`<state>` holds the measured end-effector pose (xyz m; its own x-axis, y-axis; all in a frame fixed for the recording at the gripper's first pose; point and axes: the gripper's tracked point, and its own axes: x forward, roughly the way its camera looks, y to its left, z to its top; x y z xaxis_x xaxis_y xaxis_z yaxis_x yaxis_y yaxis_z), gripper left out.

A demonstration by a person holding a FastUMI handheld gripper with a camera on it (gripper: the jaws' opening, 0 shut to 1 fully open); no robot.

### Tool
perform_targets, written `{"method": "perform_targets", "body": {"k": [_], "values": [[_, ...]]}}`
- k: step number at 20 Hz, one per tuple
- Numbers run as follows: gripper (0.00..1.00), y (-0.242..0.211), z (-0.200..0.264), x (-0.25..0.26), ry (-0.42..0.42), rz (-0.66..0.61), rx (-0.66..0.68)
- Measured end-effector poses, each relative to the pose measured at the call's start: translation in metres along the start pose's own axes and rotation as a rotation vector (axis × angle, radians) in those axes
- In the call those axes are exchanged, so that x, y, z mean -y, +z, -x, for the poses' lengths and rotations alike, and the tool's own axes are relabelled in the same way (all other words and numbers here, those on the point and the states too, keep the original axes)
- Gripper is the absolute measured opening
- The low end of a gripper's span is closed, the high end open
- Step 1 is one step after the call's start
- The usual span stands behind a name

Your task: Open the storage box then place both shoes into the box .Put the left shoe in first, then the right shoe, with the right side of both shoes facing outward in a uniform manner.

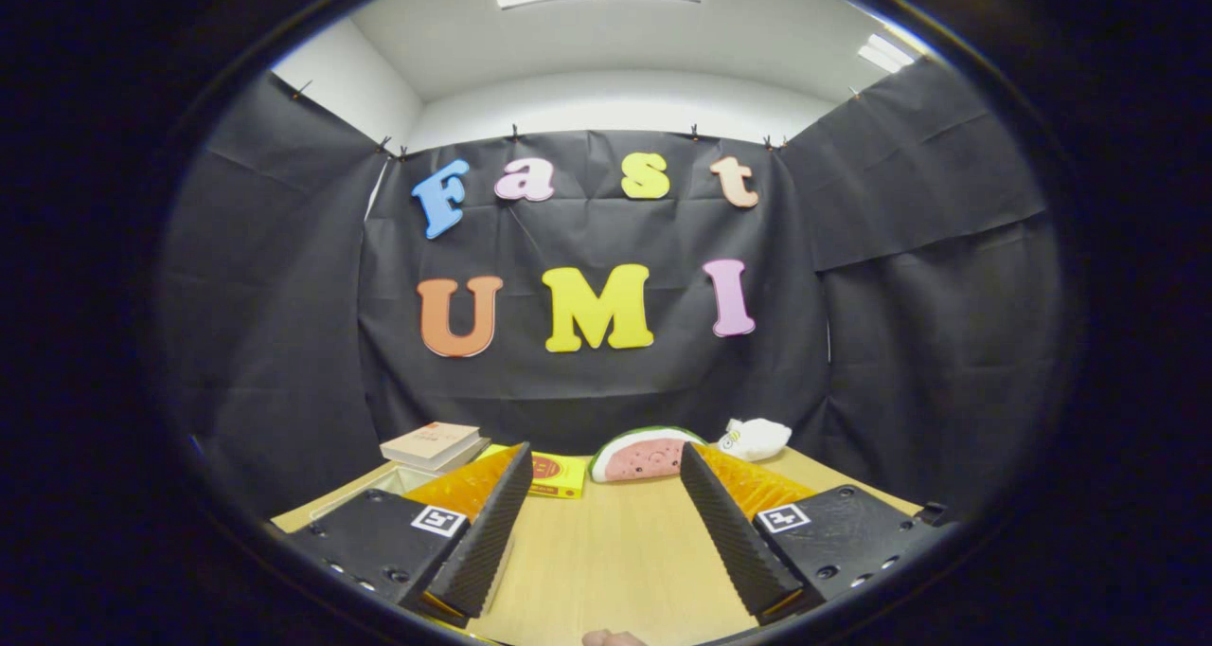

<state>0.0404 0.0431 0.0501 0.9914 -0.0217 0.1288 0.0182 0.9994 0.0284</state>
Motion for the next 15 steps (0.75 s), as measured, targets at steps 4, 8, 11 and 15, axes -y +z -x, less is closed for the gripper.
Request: {"method": "perform_targets", "body": {"k": [4,8,11,15], "values": [[0.95,-0.020,0.004,0.013,0.011,0.009,-0.037],[0.95,-0.041,0.006,0.031,-0.004,0.020,-0.077],[0.96,-0.050,0.004,0.039,-0.013,0.028,-0.101],[0.95,-0.051,0.005,0.042,-0.018,0.020,-0.108]]}}
